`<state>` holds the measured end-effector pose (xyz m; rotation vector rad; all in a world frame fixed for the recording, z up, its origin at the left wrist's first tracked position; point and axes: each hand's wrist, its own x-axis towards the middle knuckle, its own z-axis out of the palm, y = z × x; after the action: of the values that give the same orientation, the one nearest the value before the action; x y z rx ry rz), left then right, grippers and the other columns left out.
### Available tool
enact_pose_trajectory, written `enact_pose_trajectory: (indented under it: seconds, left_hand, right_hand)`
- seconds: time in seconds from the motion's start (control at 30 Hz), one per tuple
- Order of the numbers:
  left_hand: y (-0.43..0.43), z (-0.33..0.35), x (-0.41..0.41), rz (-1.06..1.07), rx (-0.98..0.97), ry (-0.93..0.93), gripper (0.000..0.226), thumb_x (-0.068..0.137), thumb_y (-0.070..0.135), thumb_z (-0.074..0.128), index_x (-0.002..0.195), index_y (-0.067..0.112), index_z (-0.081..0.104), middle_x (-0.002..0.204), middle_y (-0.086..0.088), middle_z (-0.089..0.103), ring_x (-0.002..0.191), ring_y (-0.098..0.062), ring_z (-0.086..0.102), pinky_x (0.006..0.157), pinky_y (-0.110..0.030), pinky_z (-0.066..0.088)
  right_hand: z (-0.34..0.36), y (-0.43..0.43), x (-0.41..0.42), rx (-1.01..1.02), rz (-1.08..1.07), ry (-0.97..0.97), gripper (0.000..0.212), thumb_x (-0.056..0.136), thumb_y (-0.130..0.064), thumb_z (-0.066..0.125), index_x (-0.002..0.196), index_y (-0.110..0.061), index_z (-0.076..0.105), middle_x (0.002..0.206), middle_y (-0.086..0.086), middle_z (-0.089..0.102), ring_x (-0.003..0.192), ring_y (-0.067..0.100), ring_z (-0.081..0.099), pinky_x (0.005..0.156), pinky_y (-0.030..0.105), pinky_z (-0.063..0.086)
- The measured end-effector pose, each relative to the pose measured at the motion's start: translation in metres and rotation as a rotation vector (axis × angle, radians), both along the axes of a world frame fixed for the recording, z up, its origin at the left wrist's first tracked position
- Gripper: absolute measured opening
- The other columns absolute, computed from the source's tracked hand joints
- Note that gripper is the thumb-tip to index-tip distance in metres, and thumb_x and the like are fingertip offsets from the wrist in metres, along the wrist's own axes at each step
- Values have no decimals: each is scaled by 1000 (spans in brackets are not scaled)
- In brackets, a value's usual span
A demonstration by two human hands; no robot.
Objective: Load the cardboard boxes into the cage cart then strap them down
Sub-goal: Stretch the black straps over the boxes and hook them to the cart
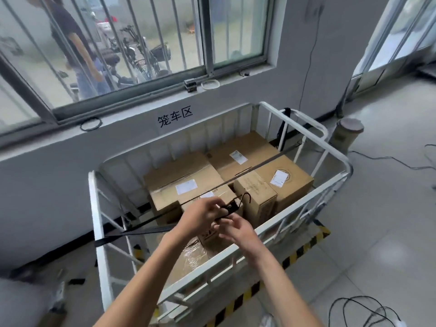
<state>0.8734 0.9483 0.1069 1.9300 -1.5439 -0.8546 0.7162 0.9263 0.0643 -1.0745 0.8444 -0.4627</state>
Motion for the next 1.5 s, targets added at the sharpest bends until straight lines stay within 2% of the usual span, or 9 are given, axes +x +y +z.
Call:
enact_pose_trajectory:
  seconds: [0.2, 0.33, 0.47, 0.67, 0.8, 0.93, 1.13, 1.33, 1.5]
  left_hand:
    - [-67, -12, -5, -34, 188, -50, 5, 94, 23, 67, 92, 26, 70, 58, 9, 65, 43, 0, 48, 52, -25, 41]
    - [-100, -26, -22, -74, 261, -129, 15, 96, 26, 65, 106, 19, 74, 77, 4, 68, 64, -5, 57, 65, -27, 47]
    - [-125, -48, -34, -72, 343, -138, 17, 96, 26, 63, 107, 19, 73, 96, -3, 70, 92, -21, 62, 84, -35, 49]
    - [-162, -99, -38, 3, 400, -44, 10, 98, 27, 59, 97, 22, 68, 92, -1, 66, 90, -21, 59, 79, -34, 45]
    - [-197, -142, -55, 1, 441, 26, 7, 97, 32, 58, 91, 32, 63, 91, 6, 64, 89, -16, 59, 79, -33, 46]
    - [-239, -182, -79, 29, 493, 42, 13, 95, 35, 57, 96, 28, 68, 93, 4, 72, 93, -18, 63, 79, -32, 45]
    - [-324, -221, -122, 31, 572, 82, 18, 97, 34, 56, 106, 24, 68, 104, -1, 71, 99, -23, 62, 75, -32, 42]
    - [-388, -247, -148, 0, 660, 63, 21, 98, 34, 56, 110, 21, 67, 112, -4, 70, 103, -26, 62, 79, -34, 44]
    - [-427, -257, -186, 47, 713, 67, 15, 98, 33, 56, 103, 21, 65, 108, -5, 70, 100, -27, 63, 75, -33, 43]
  right_hand:
    - [-16, -110, -68, -52, 48, 32, 40, 94, -19, 66, 131, -27, 52, 124, 2, 68, 113, 19, 67, 96, 37, 55]
    - [-26, -166, -89, -153, 191, 189, 33, 95, -22, 65, 127, -29, 61, 119, -1, 69, 112, 15, 66, 98, 38, 55]
    - [-42, -203, -82, -263, 400, 323, 28, 92, -28, 69, 120, -27, 69, 111, -7, 70, 104, 7, 64, 94, 28, 53]
    - [-80, -264, -59, -428, 615, 448, 27, 89, -34, 69, 115, -29, 69, 107, -9, 64, 96, 2, 60, 78, 18, 47]
    - [-112, -310, -54, -492, 859, 599, 21, 89, -26, 67, 109, -25, 75, 103, -4, 68, 93, 10, 61, 78, 25, 47]
    - [-139, -359, -67, -510, 941, 750, 11, 86, -27, 70, 94, -26, 76, 92, -9, 71, 89, 10, 63, 82, 31, 50]
    - [-170, -440, -92, -570, 1120, 925, 6, 87, -35, 69, 92, -34, 71, 95, -13, 69, 91, 12, 61, 71, 27, 40]
    - [-200, -508, -111, -560, 1277, 945, 5, 86, -37, 69, 83, -38, 66, 84, -16, 65, 83, 9, 60, 58, 24, 37]
    - [-219, -556, -133, -547, 1422, 906, 2, 87, -38, 69, 86, -36, 69, 89, -16, 69, 87, 8, 62, 72, 30, 49]
